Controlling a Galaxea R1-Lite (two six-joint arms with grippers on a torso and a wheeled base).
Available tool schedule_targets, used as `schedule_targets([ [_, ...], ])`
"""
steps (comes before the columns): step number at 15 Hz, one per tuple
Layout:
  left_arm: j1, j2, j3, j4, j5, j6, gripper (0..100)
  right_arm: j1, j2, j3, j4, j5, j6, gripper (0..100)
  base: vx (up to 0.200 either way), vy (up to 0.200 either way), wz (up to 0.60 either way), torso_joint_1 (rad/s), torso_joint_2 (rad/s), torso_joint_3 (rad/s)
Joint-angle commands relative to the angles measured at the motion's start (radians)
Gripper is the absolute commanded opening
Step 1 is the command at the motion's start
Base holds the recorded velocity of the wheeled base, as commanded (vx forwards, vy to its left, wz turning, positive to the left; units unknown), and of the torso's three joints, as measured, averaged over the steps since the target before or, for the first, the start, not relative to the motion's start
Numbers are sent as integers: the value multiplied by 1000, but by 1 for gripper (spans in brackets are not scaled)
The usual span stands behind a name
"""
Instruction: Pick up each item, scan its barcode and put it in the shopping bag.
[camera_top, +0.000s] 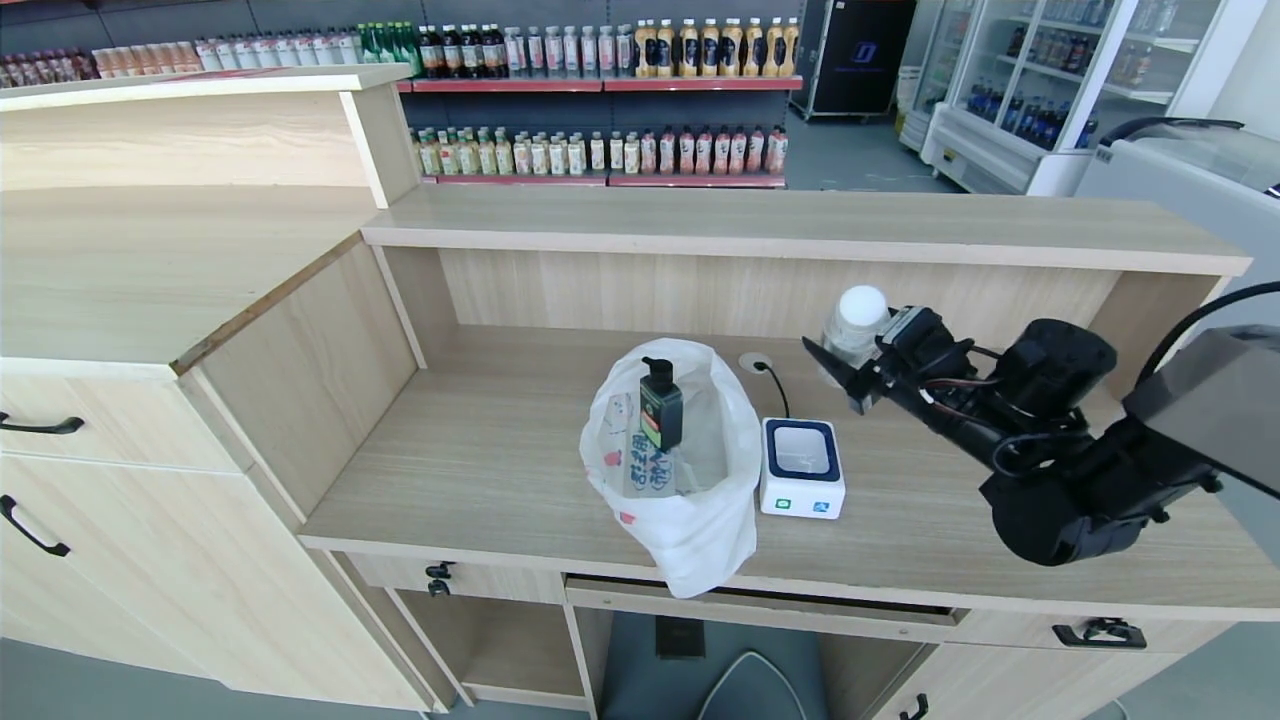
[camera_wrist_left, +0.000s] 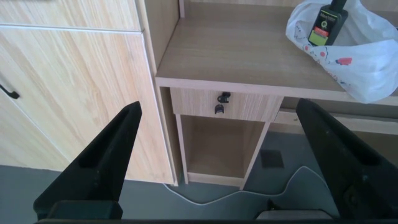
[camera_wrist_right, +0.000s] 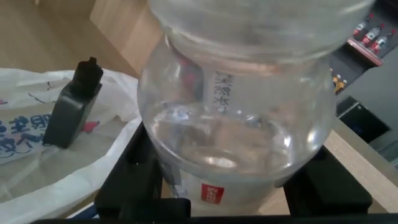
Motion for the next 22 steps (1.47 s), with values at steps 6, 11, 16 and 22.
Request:
schedule_targets([
  [6, 0, 0, 0, 0, 0, 0, 100, 9, 135, -68, -6, 60, -19, 0, 0, 0, 0, 0, 0, 0],
  [11, 0, 0, 0, 0, 0, 0, 100, 6, 171, -111, -6, 129, -19, 0, 0, 0, 0, 0, 0, 0],
  [16, 0, 0, 0, 0, 0, 0, 100, 2, 216, -180, -6, 188, -17, 0, 0, 0, 0, 0, 0, 0],
  [22, 0, 0, 0, 0, 0, 0, 100, 0, 251, -212, -6, 237, -17, 0, 0, 0, 0, 0, 0, 0],
])
